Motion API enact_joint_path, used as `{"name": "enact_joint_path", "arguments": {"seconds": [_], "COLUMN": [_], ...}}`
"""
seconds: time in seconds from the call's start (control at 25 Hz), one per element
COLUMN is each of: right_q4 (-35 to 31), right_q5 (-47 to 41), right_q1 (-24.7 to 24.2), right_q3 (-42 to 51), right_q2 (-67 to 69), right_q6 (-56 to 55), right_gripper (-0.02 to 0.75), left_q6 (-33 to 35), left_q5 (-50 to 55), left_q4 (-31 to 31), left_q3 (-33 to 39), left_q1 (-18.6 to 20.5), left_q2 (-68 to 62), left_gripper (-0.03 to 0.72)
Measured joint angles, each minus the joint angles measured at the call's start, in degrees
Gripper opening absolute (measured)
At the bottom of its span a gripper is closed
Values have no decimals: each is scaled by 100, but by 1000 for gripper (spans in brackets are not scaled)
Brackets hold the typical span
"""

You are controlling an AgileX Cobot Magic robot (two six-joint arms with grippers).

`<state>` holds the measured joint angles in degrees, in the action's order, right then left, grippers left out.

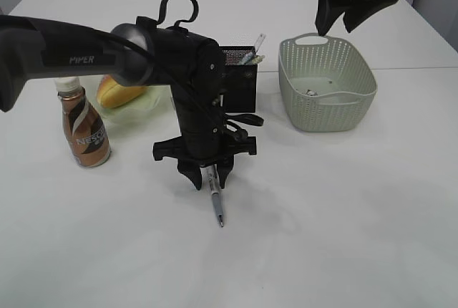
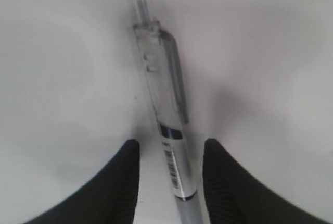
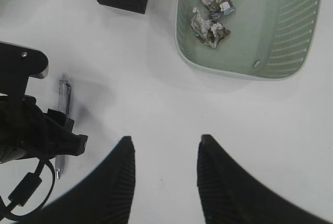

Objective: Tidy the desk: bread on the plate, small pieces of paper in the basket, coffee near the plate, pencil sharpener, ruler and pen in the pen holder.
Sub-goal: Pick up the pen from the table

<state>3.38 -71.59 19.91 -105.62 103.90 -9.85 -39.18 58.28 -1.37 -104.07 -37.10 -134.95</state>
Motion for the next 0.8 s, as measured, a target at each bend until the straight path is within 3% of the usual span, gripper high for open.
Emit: {"name": "enact_joint_path", "arguments": {"seconds": [0.8], "right_q4": [0], "right_q5": [0], "right_q1": [0], "right_q3": [0], "right_q2": [0], "right_q6": [0], "right_gripper": [329], "left_q6": [181], "left_q5": [23], "left_q4": [-94], "left_q3": [-9], "left_q1": [47], "left_q2": [-73], "left_gripper": [247]}}
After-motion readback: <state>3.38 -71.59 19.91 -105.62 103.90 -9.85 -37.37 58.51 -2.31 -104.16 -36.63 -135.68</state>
